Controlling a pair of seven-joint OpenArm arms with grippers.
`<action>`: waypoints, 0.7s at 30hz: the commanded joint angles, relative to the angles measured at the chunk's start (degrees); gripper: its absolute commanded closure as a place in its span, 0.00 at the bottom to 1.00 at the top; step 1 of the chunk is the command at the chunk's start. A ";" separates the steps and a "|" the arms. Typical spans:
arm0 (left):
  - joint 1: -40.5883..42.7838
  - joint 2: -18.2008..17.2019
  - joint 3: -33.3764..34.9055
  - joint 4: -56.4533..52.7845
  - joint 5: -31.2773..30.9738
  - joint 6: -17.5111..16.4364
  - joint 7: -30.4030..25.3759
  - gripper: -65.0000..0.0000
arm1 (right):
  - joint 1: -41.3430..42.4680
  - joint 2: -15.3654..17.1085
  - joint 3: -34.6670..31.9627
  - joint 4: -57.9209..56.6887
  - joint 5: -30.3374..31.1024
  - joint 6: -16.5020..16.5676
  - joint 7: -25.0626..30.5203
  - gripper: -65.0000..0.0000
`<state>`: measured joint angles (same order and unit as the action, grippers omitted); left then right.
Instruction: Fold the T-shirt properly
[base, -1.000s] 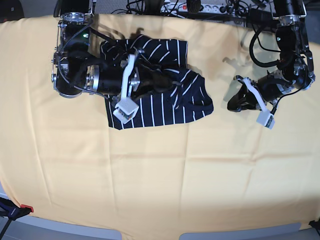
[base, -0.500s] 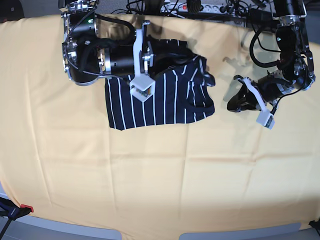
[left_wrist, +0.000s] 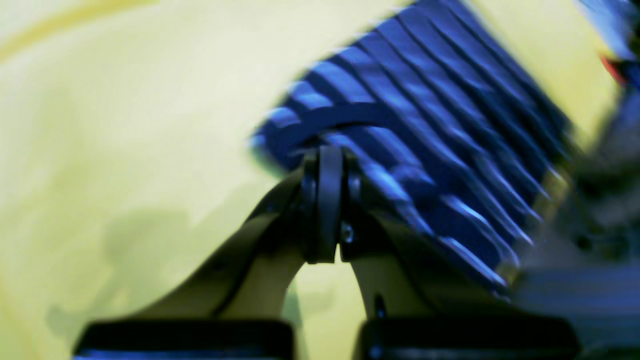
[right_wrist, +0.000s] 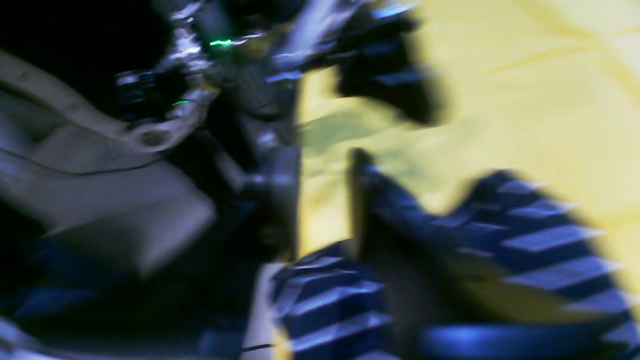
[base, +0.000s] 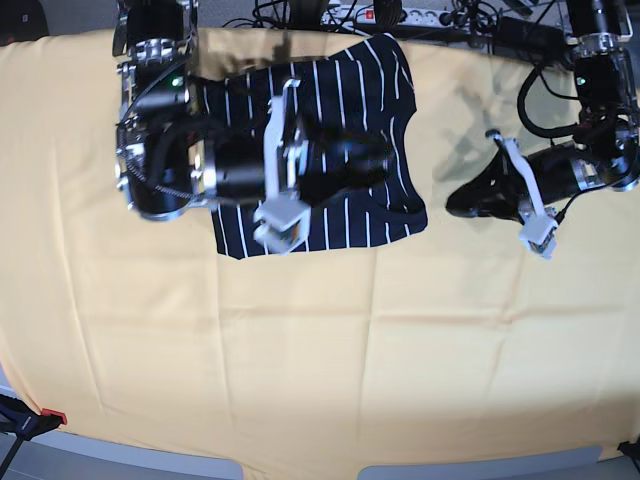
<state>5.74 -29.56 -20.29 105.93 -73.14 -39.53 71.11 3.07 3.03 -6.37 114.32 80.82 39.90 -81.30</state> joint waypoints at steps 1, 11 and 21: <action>-0.66 -0.76 -0.42 2.29 -4.66 -0.47 1.01 1.00 | 1.99 0.70 1.42 0.81 0.07 0.10 1.30 0.98; 0.72 -0.79 4.13 16.70 -11.86 -0.47 8.48 1.00 | 9.18 6.56 5.51 -7.69 -24.30 0.10 10.21 1.00; 7.08 -0.81 24.24 21.88 17.09 -0.47 -1.77 1.00 | 20.09 7.96 4.74 -28.44 -27.10 0.10 10.82 1.00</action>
<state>13.04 -29.82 4.29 126.89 -54.35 -39.81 70.41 21.67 10.68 -1.83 84.97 52.53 39.90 -71.59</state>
